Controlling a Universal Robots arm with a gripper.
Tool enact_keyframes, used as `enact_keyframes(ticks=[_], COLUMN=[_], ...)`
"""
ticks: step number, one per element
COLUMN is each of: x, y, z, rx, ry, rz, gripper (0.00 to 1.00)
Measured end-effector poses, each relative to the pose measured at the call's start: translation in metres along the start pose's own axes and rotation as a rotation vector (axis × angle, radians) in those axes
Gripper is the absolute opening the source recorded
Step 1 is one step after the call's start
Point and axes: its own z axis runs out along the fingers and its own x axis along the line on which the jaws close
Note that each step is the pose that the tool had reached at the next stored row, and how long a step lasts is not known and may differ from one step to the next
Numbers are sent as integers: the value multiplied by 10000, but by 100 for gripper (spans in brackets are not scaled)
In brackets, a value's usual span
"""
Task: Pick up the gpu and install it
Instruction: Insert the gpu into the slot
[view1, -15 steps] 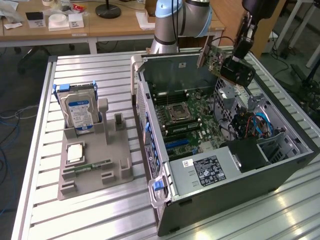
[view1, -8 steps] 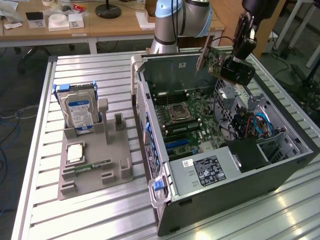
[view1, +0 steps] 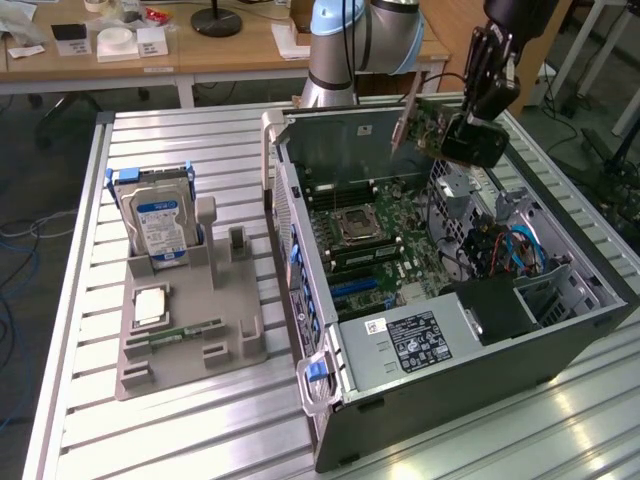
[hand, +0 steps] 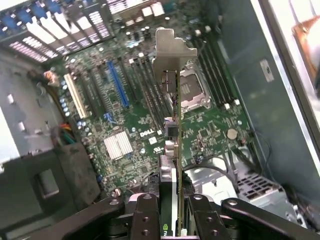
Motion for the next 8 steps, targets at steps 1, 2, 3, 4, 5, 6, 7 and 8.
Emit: enact_keyframes(ticks=[1,2,3,4,5,6,7,8], x=[0,0,0,0,0,0,0,0], y=[0,0,0,0,0,0,0,0], z=[0,1,1,1,2,2,3,3], rx=[-3,-6,-7,-11,-14,-17,-19,-22], ry=[13,26,39,51,63,77,90,103], rz=[-179,-358,-537,-711,-890,-1085,-1263,-1438], gripper=[27,27,27,27,27,27,27,27])
